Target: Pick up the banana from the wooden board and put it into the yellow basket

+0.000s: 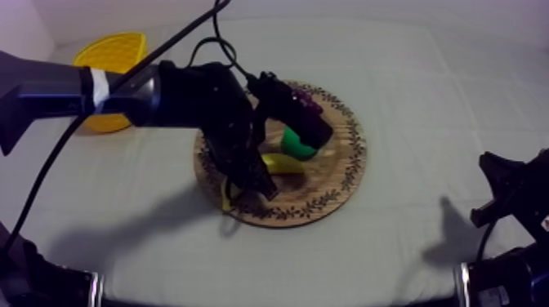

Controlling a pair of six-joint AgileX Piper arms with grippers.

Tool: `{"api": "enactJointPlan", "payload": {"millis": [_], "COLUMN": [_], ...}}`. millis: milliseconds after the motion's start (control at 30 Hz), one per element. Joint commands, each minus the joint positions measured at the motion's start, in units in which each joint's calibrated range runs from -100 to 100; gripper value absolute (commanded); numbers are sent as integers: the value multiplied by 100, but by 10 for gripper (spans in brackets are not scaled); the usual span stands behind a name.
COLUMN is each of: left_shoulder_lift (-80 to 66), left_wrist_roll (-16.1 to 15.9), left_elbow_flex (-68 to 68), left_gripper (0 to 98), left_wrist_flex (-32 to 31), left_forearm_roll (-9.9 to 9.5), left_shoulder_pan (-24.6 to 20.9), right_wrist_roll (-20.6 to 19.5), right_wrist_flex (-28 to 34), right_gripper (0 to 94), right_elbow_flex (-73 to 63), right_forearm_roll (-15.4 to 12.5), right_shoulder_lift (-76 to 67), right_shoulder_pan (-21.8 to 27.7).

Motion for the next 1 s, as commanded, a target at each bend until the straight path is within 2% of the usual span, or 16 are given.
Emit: {"api": "enactJointPlan", "payload": {"millis": [0,100,267,500,733,967], "left_shoulder_lift": [15,-13,-225,-986,-1622,-1664], "left_wrist_roll": [169,290,304,118,-308,-697], "left_elbow_flex": [-25,-89,-282,-1035,-2185,-2946], "left_gripper": [254,206,188,185,183,183], "left_wrist_flex": [59,189,601,1548,2429,2521], "left_forearm_roll": [-17,-62,-224,-638,-1083,-1233], "left_shoulder_pan": [-11,-42,-103,-387,-1085,-2091], "right_wrist_roll": [0,0,0,0,0,0], "right_wrist_flex": [4,4,4,4,4,4], "right_gripper": [5,5,5,5,5,5], "right_elbow_flex": [-3,-3,-3,-3,-3,-3], "right_forearm_roll": [-2,-2,-2,-2,-2,-2], "right_shoulder_lift": [-4,-4,-4,-4,-4,-4], "right_shoulder_pan": [1,1,1,1,1,1]}}
